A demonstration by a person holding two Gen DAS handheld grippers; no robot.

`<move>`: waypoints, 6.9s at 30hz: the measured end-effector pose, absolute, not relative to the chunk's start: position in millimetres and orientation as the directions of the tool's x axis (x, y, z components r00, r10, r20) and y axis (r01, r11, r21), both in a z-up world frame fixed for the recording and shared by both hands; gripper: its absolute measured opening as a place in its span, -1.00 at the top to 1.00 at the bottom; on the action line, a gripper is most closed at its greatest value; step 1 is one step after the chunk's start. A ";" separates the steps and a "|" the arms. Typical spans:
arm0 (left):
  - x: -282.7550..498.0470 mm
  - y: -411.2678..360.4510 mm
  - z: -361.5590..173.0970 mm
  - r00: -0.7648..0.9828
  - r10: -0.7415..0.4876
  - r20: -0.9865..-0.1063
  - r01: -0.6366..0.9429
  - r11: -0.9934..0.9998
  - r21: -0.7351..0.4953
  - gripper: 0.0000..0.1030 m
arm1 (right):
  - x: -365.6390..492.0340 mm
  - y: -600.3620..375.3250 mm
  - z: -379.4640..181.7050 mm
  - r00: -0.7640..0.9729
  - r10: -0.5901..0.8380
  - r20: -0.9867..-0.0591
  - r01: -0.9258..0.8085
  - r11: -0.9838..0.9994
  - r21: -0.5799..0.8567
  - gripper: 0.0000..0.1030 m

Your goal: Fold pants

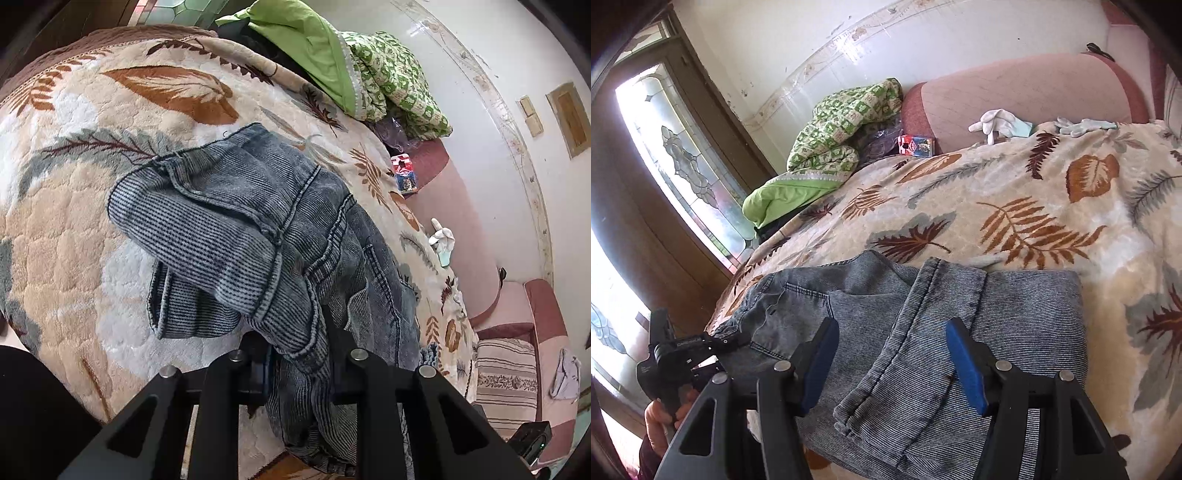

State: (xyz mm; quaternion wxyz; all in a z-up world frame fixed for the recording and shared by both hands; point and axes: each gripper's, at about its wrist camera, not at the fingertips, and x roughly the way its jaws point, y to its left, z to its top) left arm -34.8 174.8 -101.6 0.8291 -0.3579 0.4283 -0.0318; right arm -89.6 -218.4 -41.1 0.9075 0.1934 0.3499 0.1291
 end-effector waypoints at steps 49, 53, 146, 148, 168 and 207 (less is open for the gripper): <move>-83.4 -57.5 -7.1 0.534 -0.561 -0.633 0.635 0.760 -0.138 -0.29 | -121.4 -353.9 1.0 0.871 0.203 -0.448 0.112 0.805 0.583 -0.24; -50.4 -46.0 -15.7 0.597 -0.454 -0.662 0.514 0.849 -0.119 -0.29 | -110.8 -324.7 -1.6 0.834 0.342 -0.433 -0.015 0.798 0.602 -0.24; -17.1 -12.0 -30.0 0.823 -0.095 -0.560 0.219 0.963 0.158 -0.92 | -93.4 -287.0 -25.0 0.808 0.210 -0.551 0.043 0.911 0.411 -0.34; -15.7 -11.8 -31.5 0.821 -0.086 -0.564 0.213 0.964 0.162 -0.92 | -93.2 -287.0 -25.0 0.809 0.210 -0.549 0.040 0.912 0.409 -0.34; -13.1 -6.4 -33.1 0.820 -0.063 -0.569 0.185 0.970 0.159 -0.92 | -96.4 -283.0 -22.4 0.817 0.200 -0.541 0.031 0.922 0.387 -0.34; -11.8 -6.4 -40.9 0.812 -0.061 -0.580 0.193 0.967 0.168 -0.92 | -94.7 -285.3 -25.3 0.808 0.204 -0.553 0.034 0.920 0.390 -0.34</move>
